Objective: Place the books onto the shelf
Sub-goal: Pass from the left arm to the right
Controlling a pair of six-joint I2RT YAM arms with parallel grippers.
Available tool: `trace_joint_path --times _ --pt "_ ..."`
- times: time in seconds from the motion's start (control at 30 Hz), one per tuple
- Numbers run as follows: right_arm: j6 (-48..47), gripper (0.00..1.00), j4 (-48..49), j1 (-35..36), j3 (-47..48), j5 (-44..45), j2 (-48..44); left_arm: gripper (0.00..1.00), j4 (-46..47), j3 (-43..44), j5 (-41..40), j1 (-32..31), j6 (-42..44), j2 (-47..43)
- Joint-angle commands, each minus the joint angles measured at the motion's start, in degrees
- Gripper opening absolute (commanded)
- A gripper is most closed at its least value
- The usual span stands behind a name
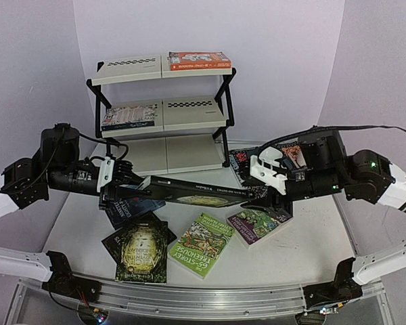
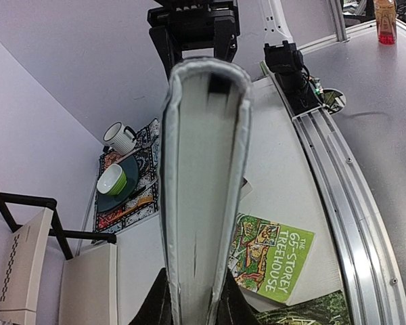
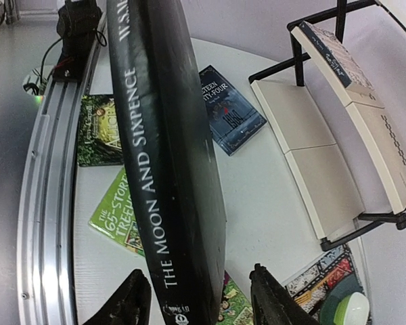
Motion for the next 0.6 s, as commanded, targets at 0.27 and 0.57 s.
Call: trace_joint_path --times 0.27,0.57 --pt "2.5 0.0 1.7 -0.1 3.0 1.0 1.3 0.02 11.5 2.4 0.5 -0.1 -2.9 -0.3" --pt "-3.2 0.0 -2.7 -0.1 3.8 15.0 4.8 0.65 7.8 1.7 -9.4 -0.1 -3.8 3.3"
